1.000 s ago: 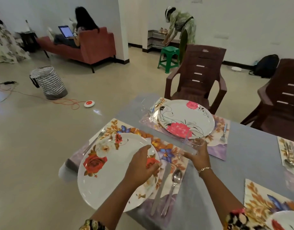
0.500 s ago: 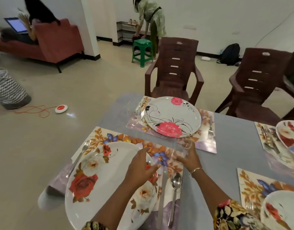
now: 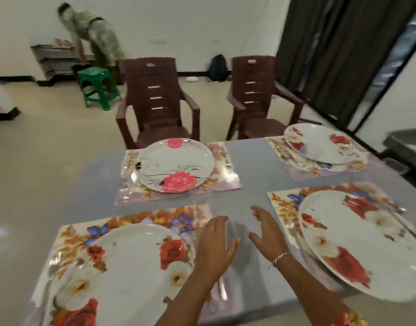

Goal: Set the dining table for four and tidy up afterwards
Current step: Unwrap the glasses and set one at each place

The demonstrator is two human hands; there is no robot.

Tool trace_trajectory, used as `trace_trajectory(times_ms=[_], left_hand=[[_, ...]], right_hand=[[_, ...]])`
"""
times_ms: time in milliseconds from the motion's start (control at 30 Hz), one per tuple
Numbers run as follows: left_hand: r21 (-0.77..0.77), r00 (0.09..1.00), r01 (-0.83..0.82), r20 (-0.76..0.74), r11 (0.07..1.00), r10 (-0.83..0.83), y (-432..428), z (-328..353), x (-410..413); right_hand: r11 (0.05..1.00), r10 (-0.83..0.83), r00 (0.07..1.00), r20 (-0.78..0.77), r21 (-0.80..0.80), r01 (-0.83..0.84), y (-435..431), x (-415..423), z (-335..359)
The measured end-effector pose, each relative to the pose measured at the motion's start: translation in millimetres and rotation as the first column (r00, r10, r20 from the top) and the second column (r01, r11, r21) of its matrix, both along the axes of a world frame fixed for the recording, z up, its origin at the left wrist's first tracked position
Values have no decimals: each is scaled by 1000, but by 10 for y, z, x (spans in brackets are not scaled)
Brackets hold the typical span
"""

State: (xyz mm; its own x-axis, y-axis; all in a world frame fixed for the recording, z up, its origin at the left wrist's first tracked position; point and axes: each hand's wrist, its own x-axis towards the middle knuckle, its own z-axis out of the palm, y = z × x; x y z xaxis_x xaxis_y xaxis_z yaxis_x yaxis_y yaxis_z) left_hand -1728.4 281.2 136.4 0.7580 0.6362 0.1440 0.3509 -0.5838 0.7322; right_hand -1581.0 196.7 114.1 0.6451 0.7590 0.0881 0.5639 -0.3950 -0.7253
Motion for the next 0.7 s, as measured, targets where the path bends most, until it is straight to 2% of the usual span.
trace_trajectory(times_ms=[200,233,267,400,500,533,567,700], left_hand=[[74,971,239,-30,968,-238,-628,-12,810],[40,959,281,-42,959,-280,-767,8,967],[-15,940,333,-71,943,-333,-912,6,1131],[-59,909,414,-36,908,-416,-1558,28,1840],[-47,865,492,-84,869,-494,-2163,12,2427],[3,845,529,-98,849,-526,-2365,28,2620],[19,823,566,-69,824,-563,-2567,17,2814],[-40,762,639,-107,768,-639,-3295,81,3510]], right_hand=[[984,-139,962,236,-79,161,-1061,437,35],[977,-174,950,261,-76,199,-1245,532,29],[968,-208,940,272,-81,237,-1426,631,32],[936,-312,895,320,-57,347,-2158,1114,-42],[918,-329,878,348,-99,383,-2781,1525,-17],[912,-341,870,357,-100,399,-2986,1664,26],[904,-359,866,349,-101,416,-3200,1804,62],[864,-405,821,402,-125,487,-4015,2348,157]])
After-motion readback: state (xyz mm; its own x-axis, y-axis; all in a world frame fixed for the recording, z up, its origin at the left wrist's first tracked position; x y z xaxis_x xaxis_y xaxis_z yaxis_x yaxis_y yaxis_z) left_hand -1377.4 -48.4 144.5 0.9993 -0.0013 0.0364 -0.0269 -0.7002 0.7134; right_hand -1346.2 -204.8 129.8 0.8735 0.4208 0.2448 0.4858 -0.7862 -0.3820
